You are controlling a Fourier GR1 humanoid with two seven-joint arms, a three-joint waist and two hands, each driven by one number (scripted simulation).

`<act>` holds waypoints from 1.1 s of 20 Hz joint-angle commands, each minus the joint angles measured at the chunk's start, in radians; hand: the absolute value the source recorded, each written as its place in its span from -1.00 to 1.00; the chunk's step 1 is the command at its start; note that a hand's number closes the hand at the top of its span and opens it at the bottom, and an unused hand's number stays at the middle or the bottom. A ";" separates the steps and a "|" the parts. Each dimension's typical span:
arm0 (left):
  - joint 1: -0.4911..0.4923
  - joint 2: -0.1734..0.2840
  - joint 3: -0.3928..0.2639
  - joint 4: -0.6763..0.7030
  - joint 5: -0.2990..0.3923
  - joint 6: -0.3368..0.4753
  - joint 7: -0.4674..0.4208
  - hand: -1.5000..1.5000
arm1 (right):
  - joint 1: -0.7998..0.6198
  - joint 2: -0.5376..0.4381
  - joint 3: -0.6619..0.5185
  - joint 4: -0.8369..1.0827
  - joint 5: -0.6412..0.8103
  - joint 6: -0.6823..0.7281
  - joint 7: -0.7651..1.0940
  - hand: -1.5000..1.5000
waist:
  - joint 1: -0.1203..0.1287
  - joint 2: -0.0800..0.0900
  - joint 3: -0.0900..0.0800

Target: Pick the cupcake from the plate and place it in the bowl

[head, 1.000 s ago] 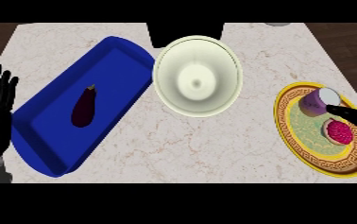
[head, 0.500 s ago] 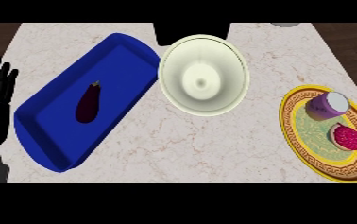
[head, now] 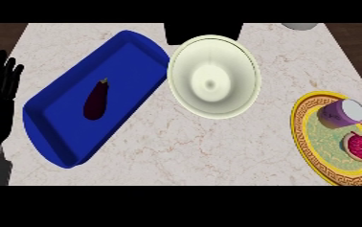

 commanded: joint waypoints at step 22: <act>-0.087 -0.052 -0.044 0.088 -0.042 -0.055 -0.050 0.00 | -0.144 0.090 0.316 0.560 0.339 -0.326 -0.335 -1.00 | 0.089 0.011 -0.003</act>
